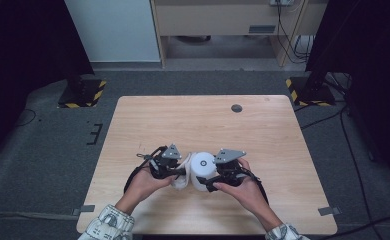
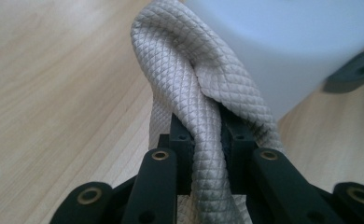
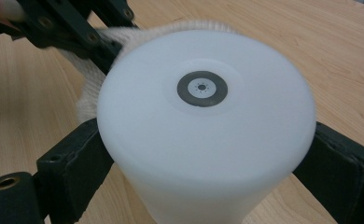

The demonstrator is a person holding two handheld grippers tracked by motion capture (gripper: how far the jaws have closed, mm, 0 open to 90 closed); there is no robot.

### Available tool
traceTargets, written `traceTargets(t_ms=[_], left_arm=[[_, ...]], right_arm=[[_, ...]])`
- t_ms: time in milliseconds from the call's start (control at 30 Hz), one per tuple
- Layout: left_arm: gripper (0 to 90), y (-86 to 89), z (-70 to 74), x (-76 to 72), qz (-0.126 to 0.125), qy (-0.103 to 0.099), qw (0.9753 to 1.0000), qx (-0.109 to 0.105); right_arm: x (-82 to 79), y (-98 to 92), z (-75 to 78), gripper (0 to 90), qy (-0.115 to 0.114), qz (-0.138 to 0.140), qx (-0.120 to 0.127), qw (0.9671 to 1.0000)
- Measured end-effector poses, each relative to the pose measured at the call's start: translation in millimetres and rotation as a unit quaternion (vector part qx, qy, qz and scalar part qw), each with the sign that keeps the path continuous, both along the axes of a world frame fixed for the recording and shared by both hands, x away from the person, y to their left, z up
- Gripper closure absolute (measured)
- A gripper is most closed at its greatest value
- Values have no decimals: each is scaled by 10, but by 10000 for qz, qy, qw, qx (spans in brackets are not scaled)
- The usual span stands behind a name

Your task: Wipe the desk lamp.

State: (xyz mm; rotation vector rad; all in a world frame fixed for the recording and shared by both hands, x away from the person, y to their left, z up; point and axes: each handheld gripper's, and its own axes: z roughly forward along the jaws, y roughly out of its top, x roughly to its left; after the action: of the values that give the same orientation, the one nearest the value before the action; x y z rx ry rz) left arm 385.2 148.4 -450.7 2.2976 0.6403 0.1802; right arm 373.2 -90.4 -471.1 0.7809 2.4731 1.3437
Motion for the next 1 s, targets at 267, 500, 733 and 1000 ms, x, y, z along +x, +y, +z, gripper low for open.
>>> traceTargets(t_ms=[267,500,733,1000], left_arm=[[772,-85,-170,56,-34,138,9989,446],[772,-131,-209,23,-191,264,9976,605],[772,-171,-190,-116,-485,337,9970,504],[771,-277,-208,-189,-802,435,9953,338]], right_arm=[[50,11,0,92,-21,-80,-5,10000],[81,-1,7,92,19,-146,10,9999],[97,-17,7,92,6,-213,-9,9998],[99,-25,5,92,-7,-235,-27,9997]])
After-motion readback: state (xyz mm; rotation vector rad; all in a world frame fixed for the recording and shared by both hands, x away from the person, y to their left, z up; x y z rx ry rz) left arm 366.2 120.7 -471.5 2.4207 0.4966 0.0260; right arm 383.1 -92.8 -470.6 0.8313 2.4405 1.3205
